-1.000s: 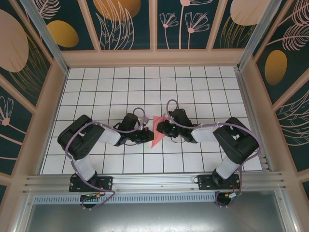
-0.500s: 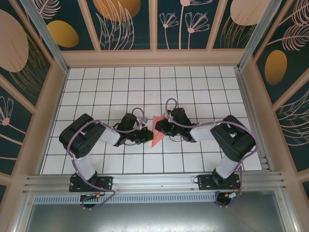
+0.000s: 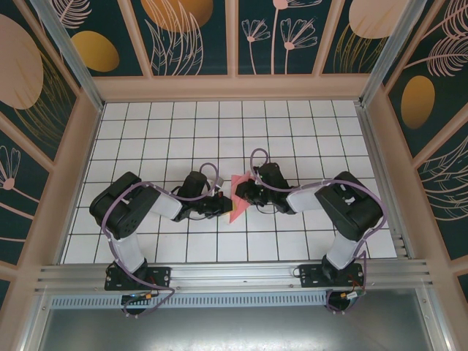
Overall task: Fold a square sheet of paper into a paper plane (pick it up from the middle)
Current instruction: Fourth fold the wing at the center of the table.
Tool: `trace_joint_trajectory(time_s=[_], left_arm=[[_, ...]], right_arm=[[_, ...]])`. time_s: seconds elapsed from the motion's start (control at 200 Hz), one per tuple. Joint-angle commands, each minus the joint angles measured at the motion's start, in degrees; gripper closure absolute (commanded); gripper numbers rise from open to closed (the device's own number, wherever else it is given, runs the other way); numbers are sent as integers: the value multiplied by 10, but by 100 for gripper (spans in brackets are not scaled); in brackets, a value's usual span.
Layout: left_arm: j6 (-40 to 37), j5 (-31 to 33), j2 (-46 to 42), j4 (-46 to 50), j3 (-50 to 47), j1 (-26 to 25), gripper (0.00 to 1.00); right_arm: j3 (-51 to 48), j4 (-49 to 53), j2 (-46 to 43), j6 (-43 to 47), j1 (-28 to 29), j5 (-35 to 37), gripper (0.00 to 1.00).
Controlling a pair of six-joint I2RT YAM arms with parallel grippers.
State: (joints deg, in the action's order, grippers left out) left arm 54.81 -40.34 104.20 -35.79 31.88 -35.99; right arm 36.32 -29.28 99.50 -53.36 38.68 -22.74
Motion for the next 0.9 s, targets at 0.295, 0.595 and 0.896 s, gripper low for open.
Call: trace_joint_trajectory(time_s=[0.295, 0.595, 0.896], left_arm=[[-12, 16, 17, 65, 7, 2, 95], [-16, 12, 19, 69, 8, 2, 97], [-12, -2, 31, 61, 16, 3, 98]], right_arm=[[10, 3, 26, -6, -4, 22, 82], [-4, -8, -23, -4, -5, 26, 81], [16, -23, -22, 4, 2, -27, 79]])
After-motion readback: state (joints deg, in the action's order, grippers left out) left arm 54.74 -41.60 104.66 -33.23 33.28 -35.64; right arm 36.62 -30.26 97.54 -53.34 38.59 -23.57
